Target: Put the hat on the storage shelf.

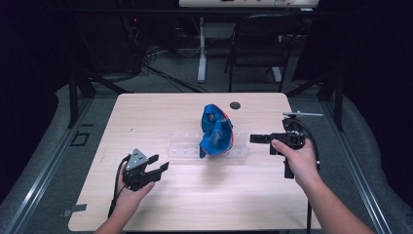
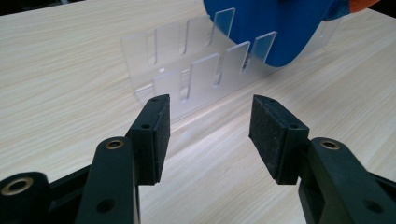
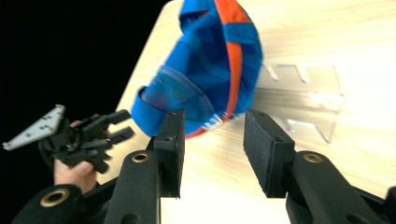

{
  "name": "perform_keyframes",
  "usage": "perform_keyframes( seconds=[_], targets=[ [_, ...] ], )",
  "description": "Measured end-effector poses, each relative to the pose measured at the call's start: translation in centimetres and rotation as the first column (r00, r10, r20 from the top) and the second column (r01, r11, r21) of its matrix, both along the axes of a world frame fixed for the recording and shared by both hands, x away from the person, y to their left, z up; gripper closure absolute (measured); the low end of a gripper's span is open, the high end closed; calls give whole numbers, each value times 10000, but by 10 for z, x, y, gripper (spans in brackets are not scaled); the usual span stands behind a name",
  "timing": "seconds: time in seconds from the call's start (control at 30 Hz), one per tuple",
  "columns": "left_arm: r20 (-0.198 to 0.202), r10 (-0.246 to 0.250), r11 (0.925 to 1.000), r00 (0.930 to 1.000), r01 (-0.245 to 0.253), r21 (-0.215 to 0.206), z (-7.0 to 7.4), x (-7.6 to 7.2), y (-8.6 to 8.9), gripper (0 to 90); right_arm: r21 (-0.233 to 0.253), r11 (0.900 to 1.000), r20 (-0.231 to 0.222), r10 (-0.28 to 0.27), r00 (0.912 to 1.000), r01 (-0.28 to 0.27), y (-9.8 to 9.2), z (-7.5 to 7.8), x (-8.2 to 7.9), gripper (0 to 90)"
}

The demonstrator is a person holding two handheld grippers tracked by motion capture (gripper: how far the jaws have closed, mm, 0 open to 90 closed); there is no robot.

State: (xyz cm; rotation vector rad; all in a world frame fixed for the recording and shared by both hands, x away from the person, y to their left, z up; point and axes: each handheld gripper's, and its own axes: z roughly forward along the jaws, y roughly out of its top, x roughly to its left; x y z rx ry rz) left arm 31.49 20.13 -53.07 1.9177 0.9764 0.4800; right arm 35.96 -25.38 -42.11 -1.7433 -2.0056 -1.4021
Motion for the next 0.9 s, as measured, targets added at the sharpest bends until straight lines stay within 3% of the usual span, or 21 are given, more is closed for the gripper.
perform_keyframes(
  seconds=[0.17,0.33,0.47,0.57,0.73,0.9],
  targets=[
    [-124,223,9995,9997,-226,-214,1,-4,14,480,-308,9989,73,-337,9994,339,-9,-10,-12,591],
    [15,395,9992,9992,-395,-27,-3,-8,24,475,-502,9974,346,-508,9981,525,-14,-23,-24,587],
    [-6,639,9979,9980,-639,-134,-10,-7,30,474,-958,9935,634,-559,9964,619,-11,-36,-33,560],
    [-50,693,9976,9976,-693,-78,-15,-5,32,473,-1646,9846,820,-456,9956,586,-7,-49,-40,549],
    [-252,719,9974,9971,-721,-67,-20,-3,34,473,-2216,9731,988,-418,9942,629,-6,-69,-47,526],
    [-412,550,9985,9976,-547,71,-26,-2,30,471,-2811,9532,1836,-607,9811,1116,-6,-90,-55,489]
  ],
)
